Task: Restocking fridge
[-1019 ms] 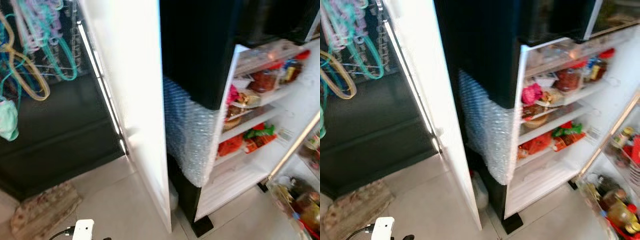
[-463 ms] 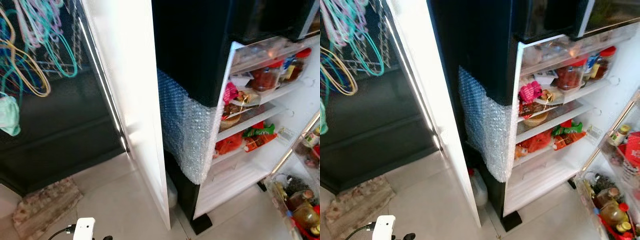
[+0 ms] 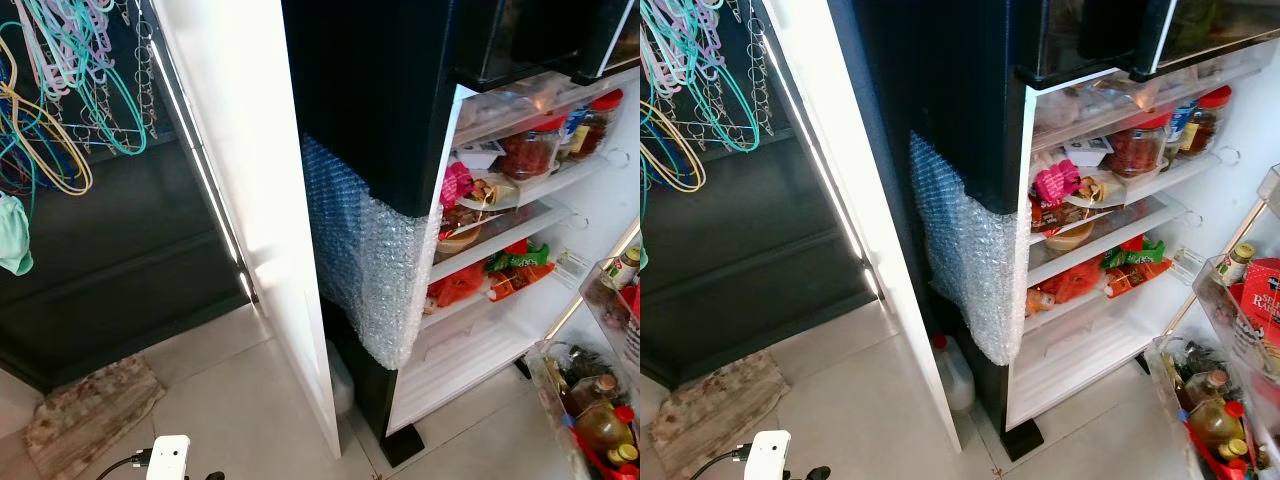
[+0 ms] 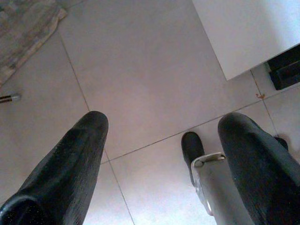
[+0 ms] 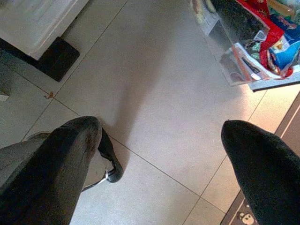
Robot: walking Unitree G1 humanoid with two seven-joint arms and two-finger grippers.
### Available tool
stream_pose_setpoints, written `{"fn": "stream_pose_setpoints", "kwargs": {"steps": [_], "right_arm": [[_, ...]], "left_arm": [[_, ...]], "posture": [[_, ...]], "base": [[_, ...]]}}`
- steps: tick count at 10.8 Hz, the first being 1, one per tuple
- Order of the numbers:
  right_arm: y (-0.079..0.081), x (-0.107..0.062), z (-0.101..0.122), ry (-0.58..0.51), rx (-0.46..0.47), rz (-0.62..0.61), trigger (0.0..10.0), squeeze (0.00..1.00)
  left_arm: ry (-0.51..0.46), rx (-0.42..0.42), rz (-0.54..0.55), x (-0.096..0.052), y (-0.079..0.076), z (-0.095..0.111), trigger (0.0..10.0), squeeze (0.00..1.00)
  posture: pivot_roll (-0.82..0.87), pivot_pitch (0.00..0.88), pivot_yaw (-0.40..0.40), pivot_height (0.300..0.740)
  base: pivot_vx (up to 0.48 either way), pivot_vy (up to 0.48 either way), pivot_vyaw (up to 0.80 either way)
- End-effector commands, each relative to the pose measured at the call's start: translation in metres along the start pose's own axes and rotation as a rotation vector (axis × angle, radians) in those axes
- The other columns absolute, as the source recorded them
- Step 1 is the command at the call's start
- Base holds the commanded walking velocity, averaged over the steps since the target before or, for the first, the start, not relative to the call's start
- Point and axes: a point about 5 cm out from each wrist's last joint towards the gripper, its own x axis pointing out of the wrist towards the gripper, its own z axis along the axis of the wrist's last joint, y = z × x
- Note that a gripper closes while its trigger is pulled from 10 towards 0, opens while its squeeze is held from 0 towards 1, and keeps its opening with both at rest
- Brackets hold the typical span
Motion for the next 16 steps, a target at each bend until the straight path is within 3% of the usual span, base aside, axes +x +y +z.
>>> {"fn": "stream_pose_setpoints", "kwargs": {"steps": [1, 3, 8, 16], "right_arm": [[0.0017, -0.0016, -0.0046, 0.01, 0.01, -0.003, 10.0, 0.0], [0.0031, -0.0008, -0.0043, 0.027, -0.058, 0.061, 10.0, 0.0], [0.0063, -0.0002, -0.0036, 0.042, -0.105, 0.126, 10.0, 0.0], [0.0064, -0.0001, -0.0019, 0.025, -0.087, 0.12, 10.0, 0.0]], "left_arm": [[0.028, 0.01, 0.004, -0.0014, 0.0016, -0.0059, 10.0, 0.0], [0.027, -0.004, 0.004, -0.0015, 0.0003, -0.0072, 10.0, 0.0], [0.024, -0.01, 0.009, -0.0014, 0.0005, -0.0067, 10.0, 0.0], [0.021, -0.017, 0.013, -0.0013, 0.0006, -0.0061, 10.0, 0.0]], "posture": [[-0.16, 0.0, 0.088, 0.74], [-0.16, 0.0, 0.083, 0.74], [-0.16, 0.0, 0.08, 0.74], [-0.16, 0.0, 0.081, 0.74]], "base": [[0.0, 0.0, 0.0], [0.0, 0.0, -0.77], [0.0, 0.096, -0.77], [0.0, 0.0, -0.66]]}}
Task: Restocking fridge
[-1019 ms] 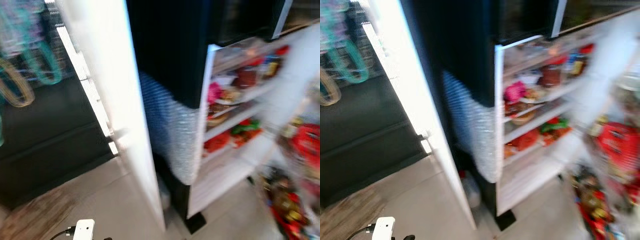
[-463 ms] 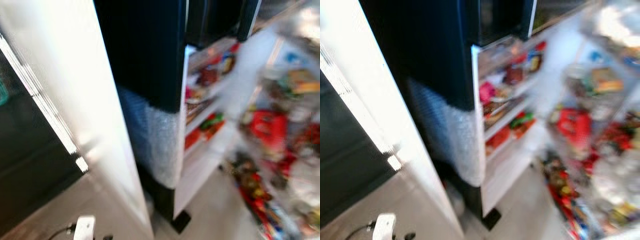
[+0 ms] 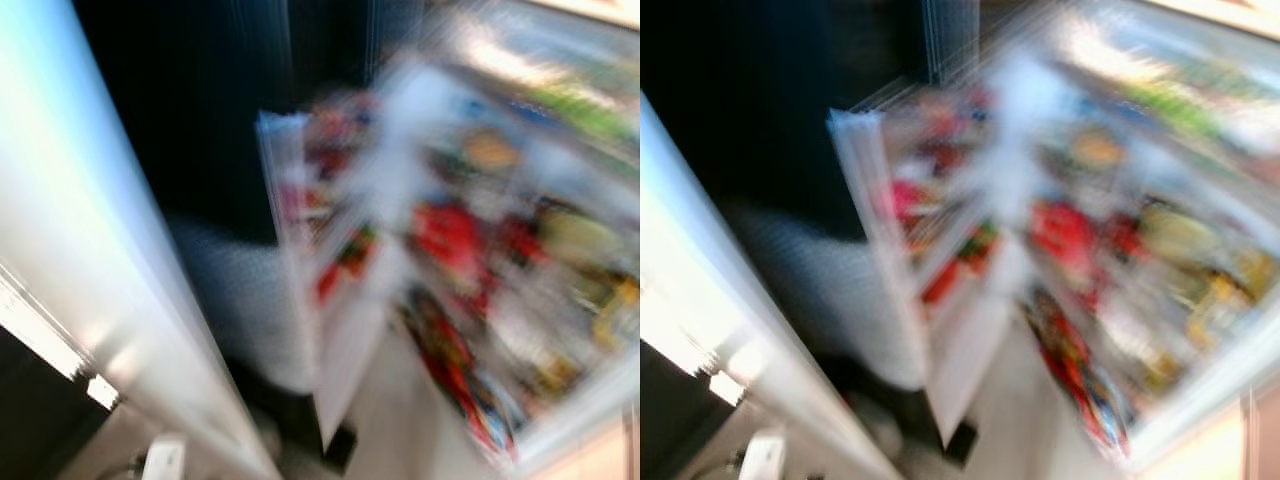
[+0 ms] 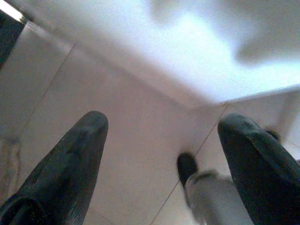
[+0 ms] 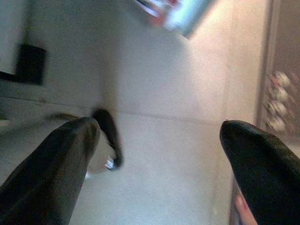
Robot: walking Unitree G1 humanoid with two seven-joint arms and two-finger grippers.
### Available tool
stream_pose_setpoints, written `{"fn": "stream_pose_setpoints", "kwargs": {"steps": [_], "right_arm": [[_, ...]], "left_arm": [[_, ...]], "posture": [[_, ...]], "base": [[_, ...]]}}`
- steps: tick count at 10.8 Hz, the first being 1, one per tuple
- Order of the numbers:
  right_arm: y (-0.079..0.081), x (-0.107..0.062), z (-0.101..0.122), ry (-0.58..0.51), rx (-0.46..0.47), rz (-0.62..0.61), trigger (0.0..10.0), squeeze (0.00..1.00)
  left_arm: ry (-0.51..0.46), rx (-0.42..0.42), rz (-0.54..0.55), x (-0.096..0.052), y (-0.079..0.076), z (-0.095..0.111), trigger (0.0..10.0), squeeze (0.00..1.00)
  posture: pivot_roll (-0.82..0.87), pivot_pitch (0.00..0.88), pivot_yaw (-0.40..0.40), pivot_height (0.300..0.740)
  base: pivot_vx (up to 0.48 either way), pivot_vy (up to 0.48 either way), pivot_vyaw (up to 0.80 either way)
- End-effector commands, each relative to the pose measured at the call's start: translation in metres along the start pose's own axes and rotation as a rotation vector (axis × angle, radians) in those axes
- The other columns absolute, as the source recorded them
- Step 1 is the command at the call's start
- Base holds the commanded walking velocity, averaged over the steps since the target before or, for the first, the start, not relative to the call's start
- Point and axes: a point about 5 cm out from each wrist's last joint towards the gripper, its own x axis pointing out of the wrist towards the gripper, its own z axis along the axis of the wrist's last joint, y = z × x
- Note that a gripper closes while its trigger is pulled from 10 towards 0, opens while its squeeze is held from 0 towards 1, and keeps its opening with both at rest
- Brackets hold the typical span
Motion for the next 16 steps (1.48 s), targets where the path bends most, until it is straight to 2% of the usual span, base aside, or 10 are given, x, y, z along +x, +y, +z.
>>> {"fn": "stream_pose_setpoints", "kwargs": {"steps": [1, 4, 5, 6, 9, 11, 12, 13, 14, 16], "right_arm": [[0.003, 0.002, 0.006, -0.023, -0.015, 0.002, 10.0, 0.0], [-0.007, -0.002, 0.003, -0.059, 0.066, -0.23, 10.0, 0.0], [-0.013, -0.003, 0.017, -0.142, 0.111, -0.344, 10.0, 0.0], [-0.038, -0.004, 0.045, -0.27, 0.092, -0.443, 10.0, 0.0], [-0.059, -0.01, 0.07, -0.397, 0.153, -0.623, 10.0, 0.0], [-0.059, -0.011, 0.084, -0.448, 0.154, -0.634, 10.0, 0.0], [-0.06, -0.013, 0.095, -0.505, 0.115, -0.65, 10.0, 0.0], [-0.058, -0.013, 0.103, -0.541, 0.114, -0.619, 10.0, 0.0], [-0.047, -0.012, 0.121, -0.619, 0.078, -0.502, 10.0, 0.0], [-0.042, -0.013, 0.13, -0.658, 0.064, -0.467, 10.0, 0.0]], "left_arm": [[0.038, -0.001, 0.021, -0.004, 0.006, -0.012, 10.0, 0.0], [0.044, -0.002, 0.025, -0.004, 0.007, -0.013, 10.0, 0.0], [0.046, 0.001, 0.024, -0.004, 0.007, -0.013, 10.0, 0.0], [0.047, 0.003, 0.022, -0.004, 0.007, -0.013, 10.0, 0.0], [0.045, 0.001, 0.021, -0.004, 0.007, -0.013, 10.0, 0.0], [0.045, -0.001, 0.023, -0.004, 0.007, -0.013, 10.0, 0.0], [0.045, -0.005, 0.023, -0.004, 0.006, -0.013, 10.0, 0.0], [0.045, -0.005, 0.022, -0.004, 0.007, -0.012, 10.0, 0.0], [0.045, -0.006, 0.023, -0.004, 0.007, -0.012, 10.0, 0.0], [0.044, -0.005, 0.023, -0.004, 0.007, -0.012, 10.0, 0.0]], "posture": [[-0.16, 0.0, 0.083, 0.74], [-0.16, 0.0, 0.082, 0.74], [-0.17, 0.0, 0.084, 0.74], [-0.17, 0.0, 0.084, 0.74], [-0.17, 0.0, 0.079, 0.74], [-0.17, 0.0, 0.078, 0.74], [-0.17, 0.0, 0.078, 0.74], [-0.17, 0.0, 0.081, 0.74], [-0.17, 0.0, 0.082, 0.74], [-0.17, 0.0, 0.082, 0.74]], "base": [[0.0, 0.0, 0.0], [0.0, 0.0, 0.0], [0.0, 0.0, 0.0], [0.0, 0.0, 0.0], [0.0, 0.0, 0.0], [0.0, 0.0, 0.0], [0.0, 0.0, 0.0], [0.0, 0.0, 0.0], [0.0, 0.0, 0.0], [0.0, 0.0, 0.0]]}}
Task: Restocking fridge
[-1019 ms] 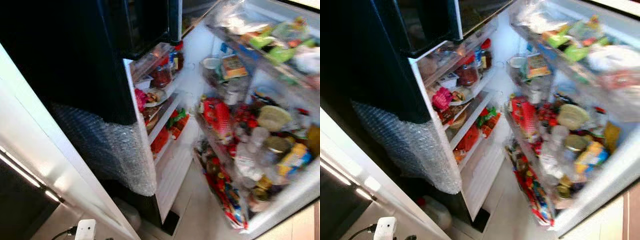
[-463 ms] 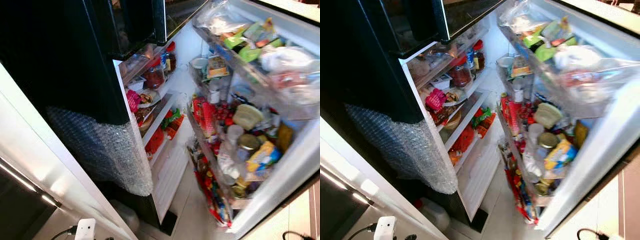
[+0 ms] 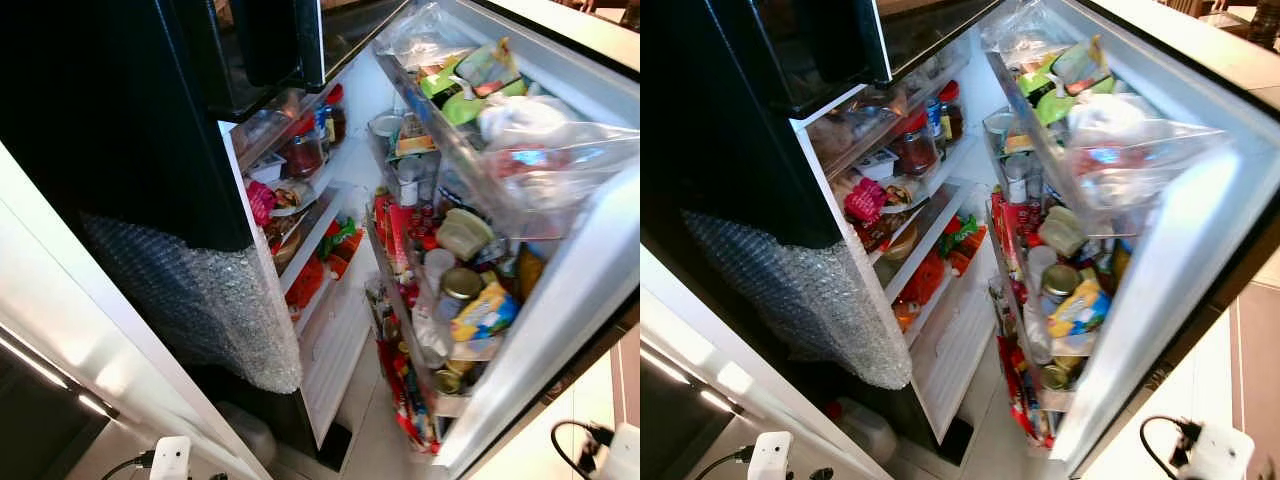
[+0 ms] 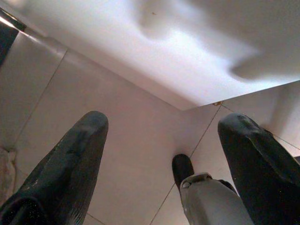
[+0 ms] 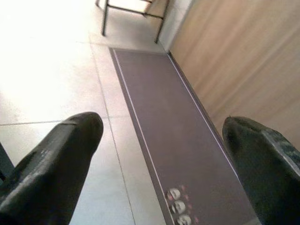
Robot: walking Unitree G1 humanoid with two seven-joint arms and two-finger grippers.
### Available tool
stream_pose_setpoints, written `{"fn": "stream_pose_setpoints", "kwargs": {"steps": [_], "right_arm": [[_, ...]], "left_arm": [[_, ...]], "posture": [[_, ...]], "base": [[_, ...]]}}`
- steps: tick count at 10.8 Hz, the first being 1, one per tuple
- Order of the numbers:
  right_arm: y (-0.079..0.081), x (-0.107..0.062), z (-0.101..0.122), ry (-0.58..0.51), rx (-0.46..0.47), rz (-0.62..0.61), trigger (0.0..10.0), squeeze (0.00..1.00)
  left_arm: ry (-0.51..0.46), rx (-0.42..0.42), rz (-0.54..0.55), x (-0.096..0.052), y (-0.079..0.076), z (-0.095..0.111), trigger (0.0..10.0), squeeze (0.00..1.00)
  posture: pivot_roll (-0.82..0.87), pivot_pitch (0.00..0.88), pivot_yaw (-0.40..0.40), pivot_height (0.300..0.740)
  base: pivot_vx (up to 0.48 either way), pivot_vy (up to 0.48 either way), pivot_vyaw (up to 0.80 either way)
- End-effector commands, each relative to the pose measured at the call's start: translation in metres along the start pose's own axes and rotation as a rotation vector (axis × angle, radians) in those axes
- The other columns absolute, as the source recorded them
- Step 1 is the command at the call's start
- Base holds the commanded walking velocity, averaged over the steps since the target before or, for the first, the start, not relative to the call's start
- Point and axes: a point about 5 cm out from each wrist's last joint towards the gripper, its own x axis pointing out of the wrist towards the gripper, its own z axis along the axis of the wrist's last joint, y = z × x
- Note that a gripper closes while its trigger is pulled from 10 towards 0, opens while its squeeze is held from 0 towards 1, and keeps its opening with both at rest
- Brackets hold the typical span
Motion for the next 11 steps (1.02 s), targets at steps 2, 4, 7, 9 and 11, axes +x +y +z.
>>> {"fn": "stream_pose_setpoints", "kwargs": {"steps": [2, 4, 7, 9, 11], "right_arm": [[0.015, 0.001, 0.013, -0.069, 0.003, 0.135, 10.0, 0.0], [0.039, -0.005, 0.018, -0.083, 0.038, 0.382, 10.0, 0.0], [0.047, -0.009, 0.016, -0.05, 0.057, 0.494, 10.0, 0.0], [0.055, -0.014, 0.012, -0.004, 0.041, 0.68, 10.0, 0.0], [0.075, -0.024, 0.018, 0.02, 0.054, 0.953, 10.0, 0.0]], "left_arm": [[0.023, -0.004, 0.017, -0.001, 0.005, -0.004, 10.0, 0.0], [0.022, -0.005, 0.019, -0.001, 0.005, -0.003, 10.0, 0.0], [0.023, -0.005, 0.019, -0.001, 0.005, -0.003, 10.0, 0.0], [0.022, -0.001, 0.018, -0.001, 0.006, -0.002, 10.0, 0.0], [0.022, 0.002, 0.018, -0.001, 0.006, -0.003, 10.0, 0.0]], "posture": [[-0.17, 0.0, 0.082, 0.74], [-0.17, 0.0, 0.082, 0.74], [-0.17, 0.0, 0.084, 0.74], [-0.17, 0.0, 0.084, 0.74], [-0.17, 0.0, 0.086, 0.74]], "base": [[0.0, 0.0, 0.0], [0.0, 0.0, 0.0], [0.0, 0.0, 0.0], [0.0, 0.0, 0.0], [0.0, 0.0, 0.0]]}}
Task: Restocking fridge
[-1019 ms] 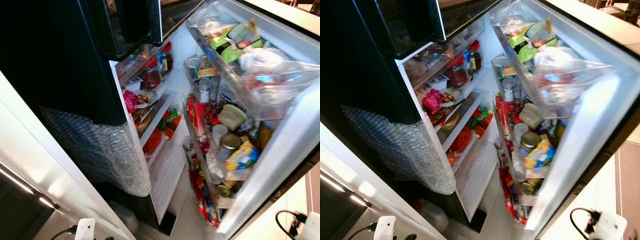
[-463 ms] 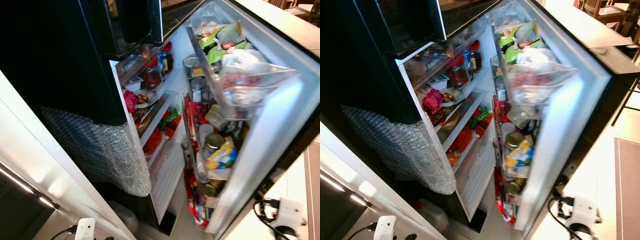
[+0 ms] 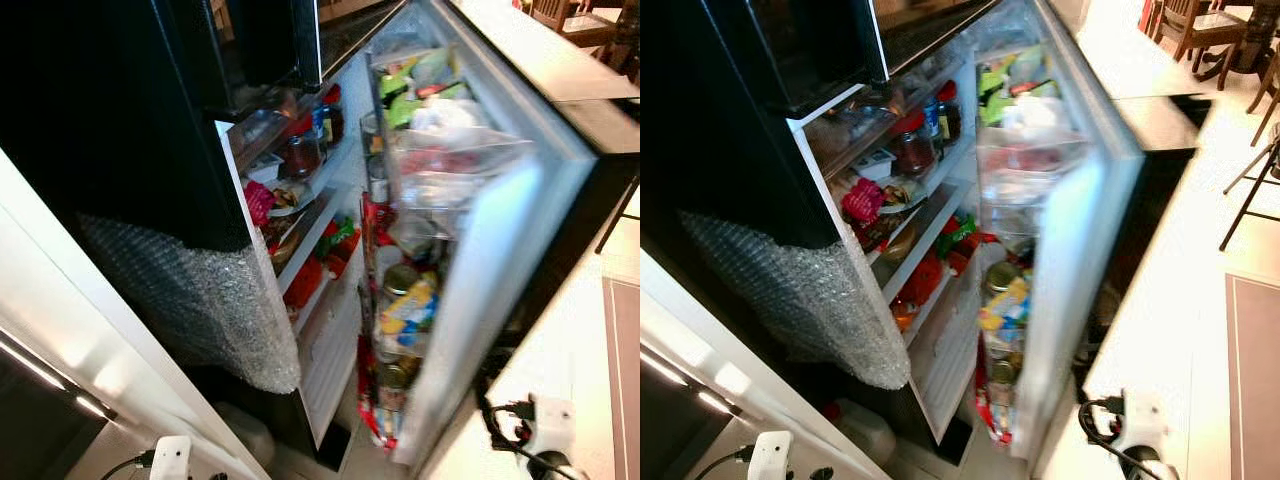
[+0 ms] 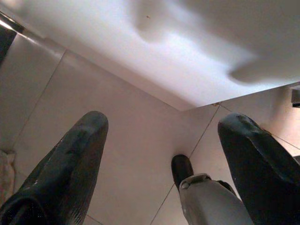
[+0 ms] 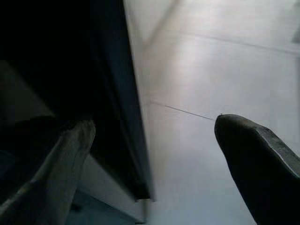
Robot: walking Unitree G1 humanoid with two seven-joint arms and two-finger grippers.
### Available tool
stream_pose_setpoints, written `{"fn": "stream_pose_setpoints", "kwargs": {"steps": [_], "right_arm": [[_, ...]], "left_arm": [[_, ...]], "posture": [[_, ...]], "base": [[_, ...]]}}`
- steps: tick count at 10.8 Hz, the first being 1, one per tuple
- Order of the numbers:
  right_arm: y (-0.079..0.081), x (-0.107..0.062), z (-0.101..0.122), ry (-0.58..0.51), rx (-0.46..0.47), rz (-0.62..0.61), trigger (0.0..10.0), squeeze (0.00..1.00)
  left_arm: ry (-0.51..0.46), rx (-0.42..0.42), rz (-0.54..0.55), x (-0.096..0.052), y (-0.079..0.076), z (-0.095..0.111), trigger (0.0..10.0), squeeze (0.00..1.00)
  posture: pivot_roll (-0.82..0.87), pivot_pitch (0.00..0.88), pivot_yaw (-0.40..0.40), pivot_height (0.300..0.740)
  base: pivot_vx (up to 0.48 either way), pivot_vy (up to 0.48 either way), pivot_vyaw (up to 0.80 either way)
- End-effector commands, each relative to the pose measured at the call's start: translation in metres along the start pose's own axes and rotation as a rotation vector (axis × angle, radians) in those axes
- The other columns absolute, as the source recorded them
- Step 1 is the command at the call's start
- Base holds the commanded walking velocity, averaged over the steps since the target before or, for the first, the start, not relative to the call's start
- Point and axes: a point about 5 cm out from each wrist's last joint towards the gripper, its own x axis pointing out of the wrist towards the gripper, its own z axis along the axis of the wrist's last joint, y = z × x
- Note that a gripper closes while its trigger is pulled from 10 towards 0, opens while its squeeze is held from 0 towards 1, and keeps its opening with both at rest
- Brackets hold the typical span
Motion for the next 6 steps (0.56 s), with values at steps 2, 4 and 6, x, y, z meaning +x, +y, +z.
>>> {"fn": "stream_pose_setpoints", "kwargs": {"steps": [2, 4, 6], "right_arm": [[0.012, 0.011, 0.019, -0.039, -0.015, 0.16, 10.0, 0.0], [0.016, 0.018, 0.045, -0.124, 0.021, 0.245, 10.0, 0.0], [0.042, 0.021, 0.067, -0.181, 0.062, 0.435, 10.0, 0.0]], "left_arm": [[0.021, 0.001, 0.02, -0.002, 0.007, -0.003, 10.0, 0.0], [0.024, 0.014, 0.019, -0.002, 0.008, -0.003, 10.0, 0.0], [0.026, 0.02, 0.018, -0.002, 0.009, -0.004, 10.0, 0.0]], "posture": [[-0.17, 0.0, 0.086, 0.74], [-0.19, 0.0, 0.092, 0.74], [-0.18, 0.0, 0.093, 0.74]], "base": [[0.0, 0.0, 0.0], [0.0, 0.0, 0.0], [0.0, 0.0, 0.0]]}}
